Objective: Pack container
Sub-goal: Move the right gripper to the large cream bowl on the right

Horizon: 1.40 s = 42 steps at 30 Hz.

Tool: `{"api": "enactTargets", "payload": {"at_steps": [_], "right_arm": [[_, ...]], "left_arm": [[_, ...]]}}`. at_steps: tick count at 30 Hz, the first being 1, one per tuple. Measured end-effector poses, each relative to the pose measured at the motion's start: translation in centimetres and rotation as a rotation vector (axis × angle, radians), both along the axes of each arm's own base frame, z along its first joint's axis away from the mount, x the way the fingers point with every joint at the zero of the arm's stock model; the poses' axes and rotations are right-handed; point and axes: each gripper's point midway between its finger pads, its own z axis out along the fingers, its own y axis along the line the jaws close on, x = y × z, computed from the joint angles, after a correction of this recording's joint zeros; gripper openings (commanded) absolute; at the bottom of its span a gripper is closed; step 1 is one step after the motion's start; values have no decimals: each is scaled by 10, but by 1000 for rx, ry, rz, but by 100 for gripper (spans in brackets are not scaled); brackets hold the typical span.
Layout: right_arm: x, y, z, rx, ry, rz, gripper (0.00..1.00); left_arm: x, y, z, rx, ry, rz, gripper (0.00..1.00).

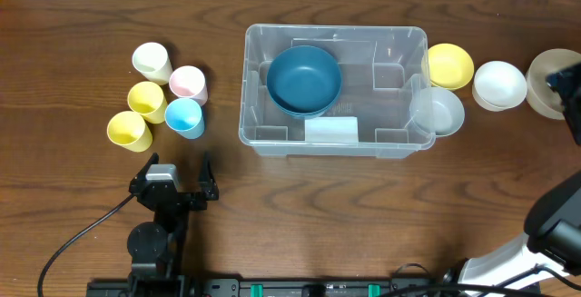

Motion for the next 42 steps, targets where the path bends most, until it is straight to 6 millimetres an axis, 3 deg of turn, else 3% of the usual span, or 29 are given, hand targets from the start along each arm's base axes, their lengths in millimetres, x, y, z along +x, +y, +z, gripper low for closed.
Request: {"api": "enactTargets", "payload": {"at_steps": [4, 7, 10, 18, 24, 26, 31, 37, 38, 42], "right_arm": [[-18, -21, -10, 2, -5, -76, 99], [-20, -29, -16, -9, -17, -91, 99], [-15, -33, -25, -12, -21, -87, 99], [1, -35, -73, 47, -5, -50, 99], [1, -33, -90, 69, 20, -32, 97], [0, -34, -95, 74, 30, -25, 89], [-5, -37, -101, 81, 46, -16, 48], [-23, -48, -103, 103, 54, -82, 6], [-28, -51, -103, 111, 58, -103, 1], [-44, -62, -102, 146, 43, -163, 1]], "left_arm": [[0, 0, 0, 0, 0, 0, 98], [0, 0, 0, 0, 0, 0, 98], [0, 0, 0, 0, 0, 0, 98], [0, 0, 0, 0, 0, 0, 98], [0, 0, 0, 0, 0, 0, 98], [0, 0, 0, 0, 0, 0, 98], [0, 0, 0, 0, 0, 0, 98], [0, 0, 0, 0, 0, 0, 98], [0, 0, 0, 0, 0, 0, 98], [0, 0, 0, 0, 0, 0, 98]]}}
